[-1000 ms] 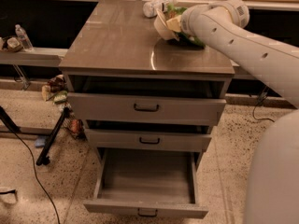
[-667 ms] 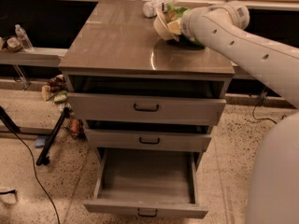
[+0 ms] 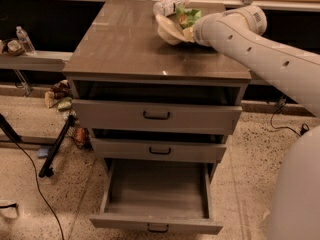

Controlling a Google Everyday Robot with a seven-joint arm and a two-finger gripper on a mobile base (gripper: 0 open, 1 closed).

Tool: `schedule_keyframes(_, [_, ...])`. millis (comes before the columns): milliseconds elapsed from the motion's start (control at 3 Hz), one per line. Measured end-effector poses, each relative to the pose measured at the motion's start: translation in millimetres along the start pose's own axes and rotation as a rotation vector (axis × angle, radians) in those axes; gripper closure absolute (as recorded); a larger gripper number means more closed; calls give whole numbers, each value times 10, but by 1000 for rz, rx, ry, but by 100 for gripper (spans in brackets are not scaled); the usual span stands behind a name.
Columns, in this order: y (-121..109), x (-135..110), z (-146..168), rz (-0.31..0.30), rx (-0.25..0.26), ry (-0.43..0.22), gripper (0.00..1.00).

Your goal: Place green rice chip bag into bottom drawer

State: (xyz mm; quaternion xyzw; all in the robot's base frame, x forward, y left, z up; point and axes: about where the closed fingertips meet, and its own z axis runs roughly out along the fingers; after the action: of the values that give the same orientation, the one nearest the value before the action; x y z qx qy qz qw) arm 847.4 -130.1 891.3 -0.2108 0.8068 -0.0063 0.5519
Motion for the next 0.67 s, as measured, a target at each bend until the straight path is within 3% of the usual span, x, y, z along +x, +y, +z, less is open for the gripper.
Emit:
schedule_keyframes(333, [31, 36, 1, -8, -11, 4, 84])
schedule_keyframes(667, [17, 39, -17, -21, -14, -3, 100])
